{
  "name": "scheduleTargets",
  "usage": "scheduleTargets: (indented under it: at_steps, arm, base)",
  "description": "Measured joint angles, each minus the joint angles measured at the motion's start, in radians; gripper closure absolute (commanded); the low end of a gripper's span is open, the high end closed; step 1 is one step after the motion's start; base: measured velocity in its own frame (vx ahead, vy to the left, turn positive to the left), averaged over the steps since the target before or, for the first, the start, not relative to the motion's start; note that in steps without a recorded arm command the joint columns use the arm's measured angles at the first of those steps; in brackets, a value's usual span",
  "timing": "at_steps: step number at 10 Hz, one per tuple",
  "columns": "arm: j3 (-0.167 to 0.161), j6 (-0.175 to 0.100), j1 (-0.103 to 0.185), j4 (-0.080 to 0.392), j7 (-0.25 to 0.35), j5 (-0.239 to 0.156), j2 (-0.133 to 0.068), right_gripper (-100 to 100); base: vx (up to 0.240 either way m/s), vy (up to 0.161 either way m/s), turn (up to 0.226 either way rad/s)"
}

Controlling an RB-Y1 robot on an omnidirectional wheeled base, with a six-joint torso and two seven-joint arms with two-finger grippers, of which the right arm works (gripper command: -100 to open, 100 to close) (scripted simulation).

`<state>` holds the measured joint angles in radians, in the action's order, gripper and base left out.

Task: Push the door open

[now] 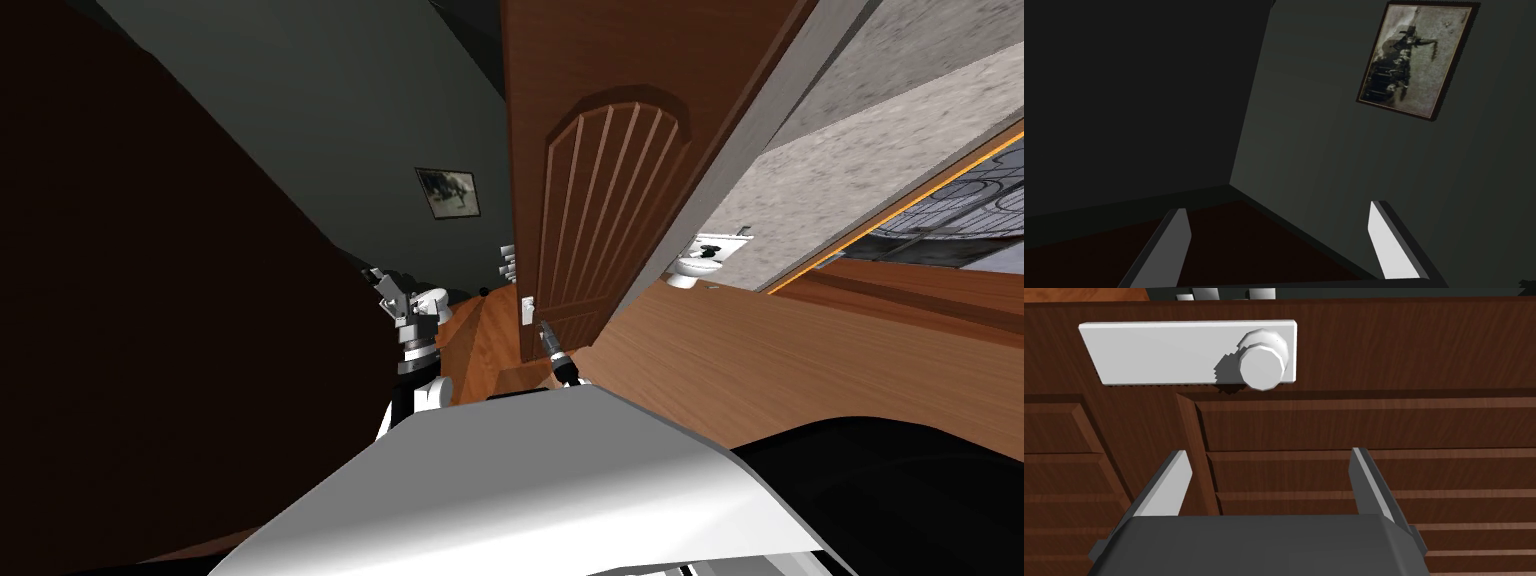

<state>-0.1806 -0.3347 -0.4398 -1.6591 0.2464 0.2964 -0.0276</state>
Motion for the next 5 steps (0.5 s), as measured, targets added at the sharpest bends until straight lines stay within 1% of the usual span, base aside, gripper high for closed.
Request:
scheduleTargets:
  at_steps: [2, 5]
  arm:
    - [0.004, 0.001, 0.011, 0.008, -0.003, -0.002, -0.009, -100]
    - [0.013, 0.003, 0.033, 0.025, -0.009, -0.006, -0.007, -100]
  base:
    - [0.177, 0.006, 0.012]
    - [0.198, 0.02, 0.016]
